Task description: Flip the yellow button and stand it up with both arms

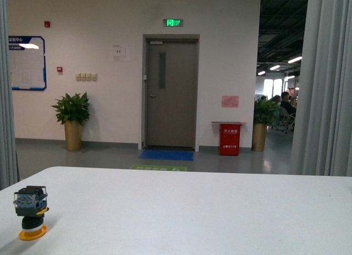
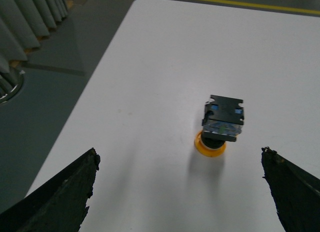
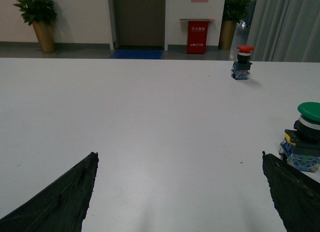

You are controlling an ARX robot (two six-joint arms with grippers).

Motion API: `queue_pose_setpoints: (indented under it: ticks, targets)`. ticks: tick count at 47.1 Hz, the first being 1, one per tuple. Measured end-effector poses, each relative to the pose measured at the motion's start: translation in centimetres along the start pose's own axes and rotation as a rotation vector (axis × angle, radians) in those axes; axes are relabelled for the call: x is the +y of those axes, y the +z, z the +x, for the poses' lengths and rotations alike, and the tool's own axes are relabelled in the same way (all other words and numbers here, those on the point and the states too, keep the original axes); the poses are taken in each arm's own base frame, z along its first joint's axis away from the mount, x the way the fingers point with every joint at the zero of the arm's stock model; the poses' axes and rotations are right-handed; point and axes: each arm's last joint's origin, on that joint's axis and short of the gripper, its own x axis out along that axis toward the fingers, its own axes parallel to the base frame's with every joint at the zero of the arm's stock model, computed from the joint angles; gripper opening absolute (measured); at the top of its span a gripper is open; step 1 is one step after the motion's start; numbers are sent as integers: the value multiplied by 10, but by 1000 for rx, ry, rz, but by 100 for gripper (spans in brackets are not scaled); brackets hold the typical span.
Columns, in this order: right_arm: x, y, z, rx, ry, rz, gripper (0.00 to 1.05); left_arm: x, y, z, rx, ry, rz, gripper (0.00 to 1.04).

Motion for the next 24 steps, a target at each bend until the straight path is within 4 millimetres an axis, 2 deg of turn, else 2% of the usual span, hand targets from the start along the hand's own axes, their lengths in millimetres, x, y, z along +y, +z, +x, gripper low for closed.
queue_pose_setpoints:
  ticks: [11,24]
  targets:
    - [0,0,0,0,0,0,97,-12,11,19,48,-22,19,98]
    - [0,0,0,0,0,0,97,-15,22,40,74,8,27,98]
